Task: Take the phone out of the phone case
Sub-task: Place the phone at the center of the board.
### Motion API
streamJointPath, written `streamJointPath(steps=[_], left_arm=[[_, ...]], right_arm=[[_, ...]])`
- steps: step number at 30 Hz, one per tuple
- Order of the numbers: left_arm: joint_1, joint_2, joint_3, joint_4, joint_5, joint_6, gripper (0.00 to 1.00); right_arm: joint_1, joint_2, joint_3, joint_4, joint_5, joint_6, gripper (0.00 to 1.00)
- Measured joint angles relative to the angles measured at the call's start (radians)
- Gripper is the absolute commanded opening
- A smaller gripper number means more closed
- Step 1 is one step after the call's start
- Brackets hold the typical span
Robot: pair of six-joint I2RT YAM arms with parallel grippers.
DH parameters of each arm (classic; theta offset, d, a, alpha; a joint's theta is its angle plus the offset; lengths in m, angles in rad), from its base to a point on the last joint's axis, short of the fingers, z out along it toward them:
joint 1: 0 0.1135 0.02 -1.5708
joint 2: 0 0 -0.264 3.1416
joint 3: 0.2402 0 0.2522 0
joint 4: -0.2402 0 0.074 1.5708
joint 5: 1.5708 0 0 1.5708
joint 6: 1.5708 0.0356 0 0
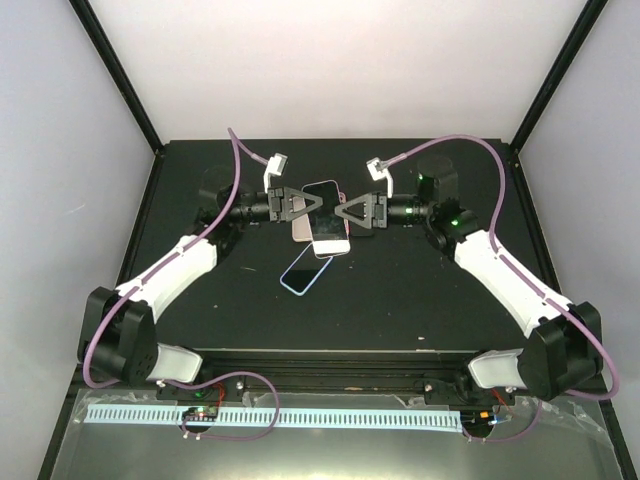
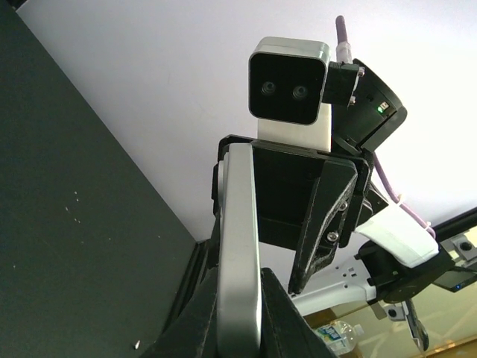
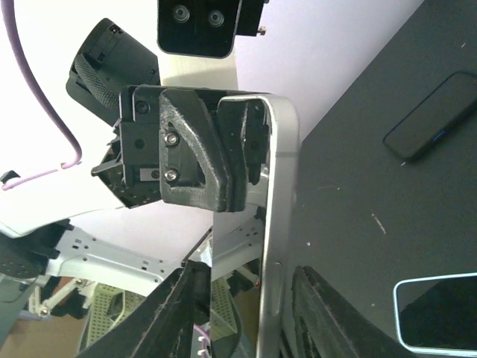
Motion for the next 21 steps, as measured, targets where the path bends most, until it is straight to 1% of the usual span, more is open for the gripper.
streamJointPath(steps=[7,9,17,21], left_arm=[[-0.002,0.011,0.002,0.005,0.004,-0.003,0.01],[-0.002,0.011,0.004,0.008,0.008,-0.003,0.02],[-0.002,0.011,0.006,0.019,0.008,-0.008,0.01],[-0.002,0.016,0.013,0.021,0.008,-0.013,0.02]], right_arm=[[0.004,0.001,-0.026,0.050,-0.010,0.050,0.14],[0.004,0.004,-0.029,0.056,-0.011,0.066,0.12],[-0.001,0.021,-0.029,0.099,-0.038,0.127,0.12],[-0.006,0.028,-0.034,0.130,-0.055,0.155,0.06]])
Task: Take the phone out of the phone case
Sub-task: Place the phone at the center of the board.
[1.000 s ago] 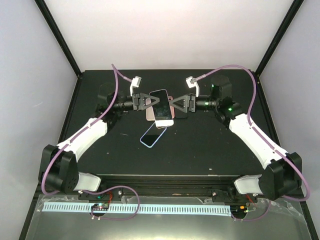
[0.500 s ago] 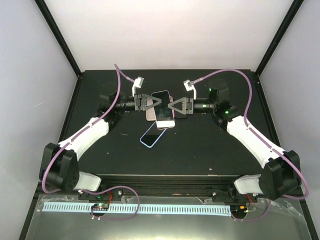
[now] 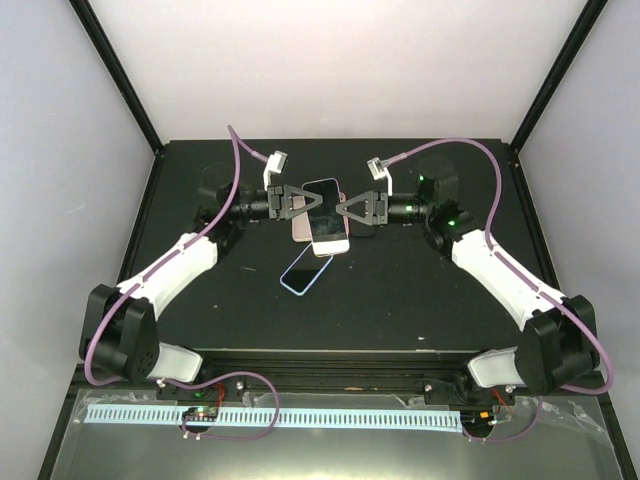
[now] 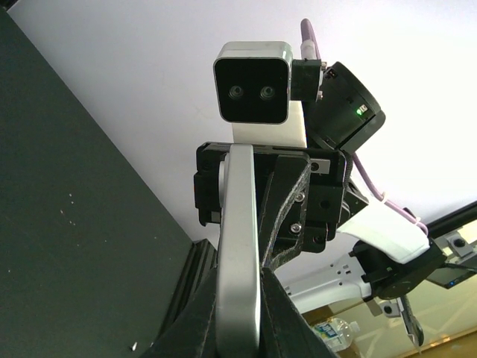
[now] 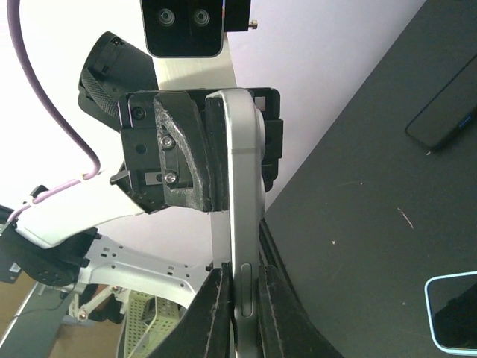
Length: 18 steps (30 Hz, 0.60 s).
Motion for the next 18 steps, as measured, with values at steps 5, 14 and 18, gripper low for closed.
streamJointPath(steps=[5,14,18], left_arm=[[0.000,0.009,0.005,0.004,0.006,-0.008,0.18],[-0.024,0.016,0.020,-0.010,-0.013,0.021,0.99],[-0.017,0.016,0.021,-0.032,-0.021,0.040,0.99]], right_arm=[[-0.006,0.003,-0.004,0.017,-0.016,0.020,0.01],[-0.013,0.006,0.000,-0.037,-0.033,-0.010,0.01],[-0.063,0.006,0.000,-0.073,-0.042,-0.027,0.01]])
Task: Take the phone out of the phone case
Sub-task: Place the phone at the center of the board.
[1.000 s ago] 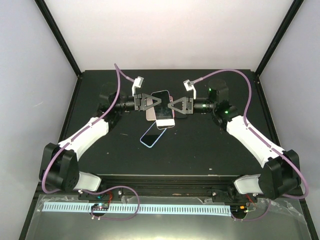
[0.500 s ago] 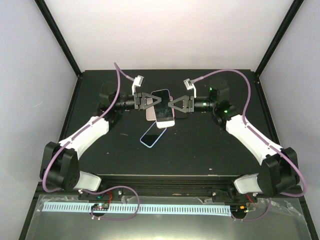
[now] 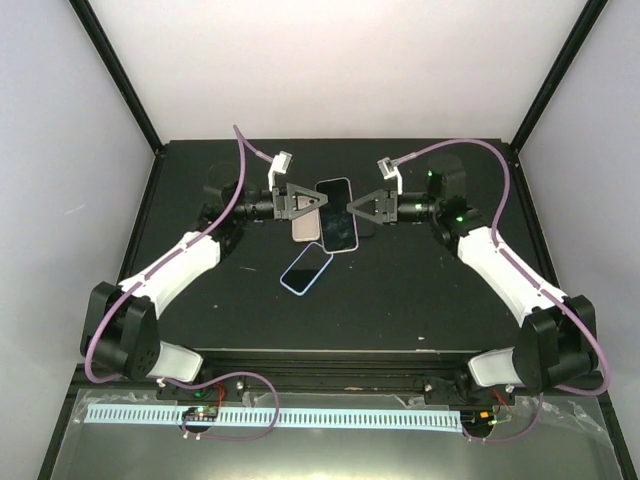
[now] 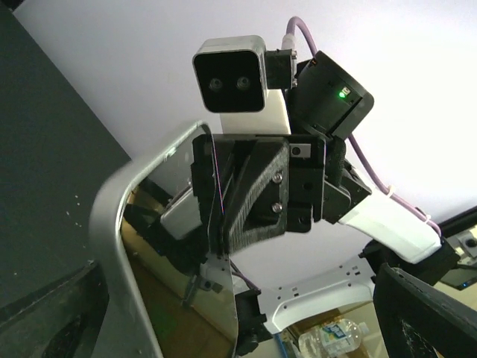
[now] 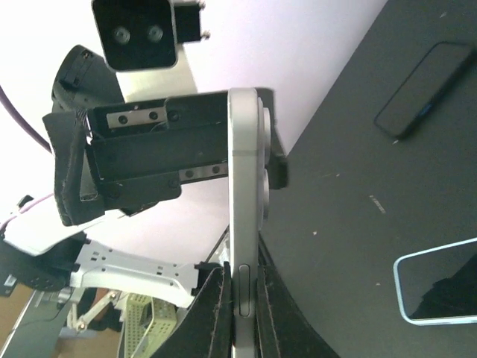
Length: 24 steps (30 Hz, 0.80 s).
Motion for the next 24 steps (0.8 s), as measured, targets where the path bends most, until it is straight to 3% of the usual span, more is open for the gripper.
streamJointPath(steps=[11,24], left_arm=[[0.052,0.000,0.000,-0.033,-0.034,0.023,0.99],[0.052,0.000,0.000,-0.082,-0.042,0.069,0.99]], right_arm=[[-0.243,0.047,0.034,-0.242,-0.048,-0.231,0.01],[-0.460,0.420,0.359,-0.713,-0.047,-0.695,0.01]])
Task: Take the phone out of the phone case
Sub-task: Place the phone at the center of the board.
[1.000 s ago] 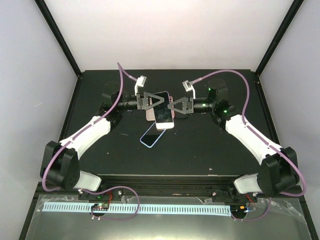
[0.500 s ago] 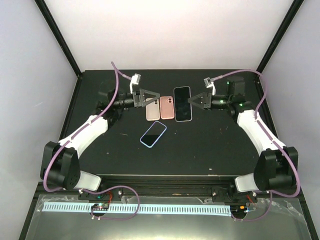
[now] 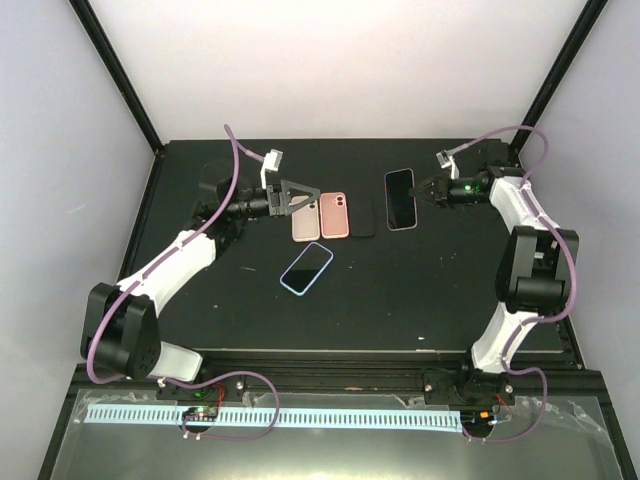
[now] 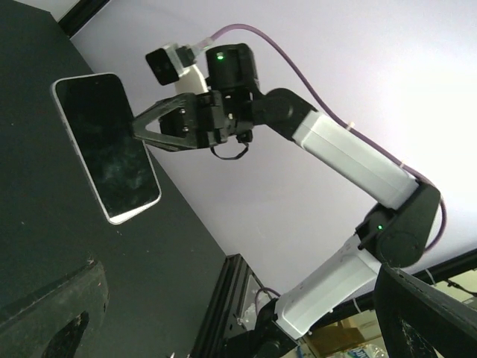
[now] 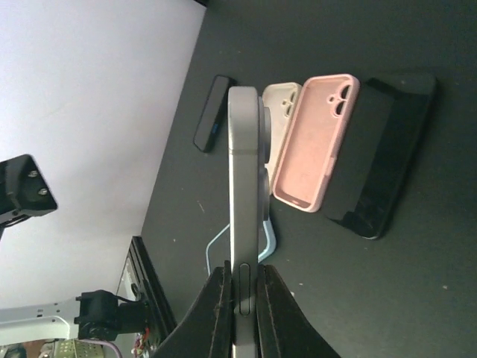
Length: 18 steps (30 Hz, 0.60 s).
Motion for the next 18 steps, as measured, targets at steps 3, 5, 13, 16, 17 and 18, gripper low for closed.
streamJointPath(steps=[3,5,13,16,17,18], left_arm=[[0.000,0.000,0.000,-0.002,-0.003,0.011,0.99],[0.000,-0.002,0.000,-0.010,-0.005,0.018,0.99],[0.001,-0.026,-0.002,-0.068,-0.022,0.067,0.99],[0.006,-0.038,-0.003,-0.089,-0.024,0.085,0.99],[0.007,-0.042,-0.003,-0.093,-0.025,0.088,0.99],[0.008,-0.046,-0.003,-0.097,-0.026,0.092,0.99]], right_arm=[[-0.011,0.075,0.042,-0.037,0.012,-0.028,0.01],[-0.011,0.119,0.065,-0.046,0.024,-0.032,0.01],[-0.011,0.279,0.150,0.000,0.048,0.015,0.01],[-0.011,0.328,0.154,0.043,0.050,0.056,0.01],[-0.011,0.347,0.161,0.053,0.051,0.066,0.01],[-0.010,0.364,0.169,0.059,0.051,0.075,0.01]])
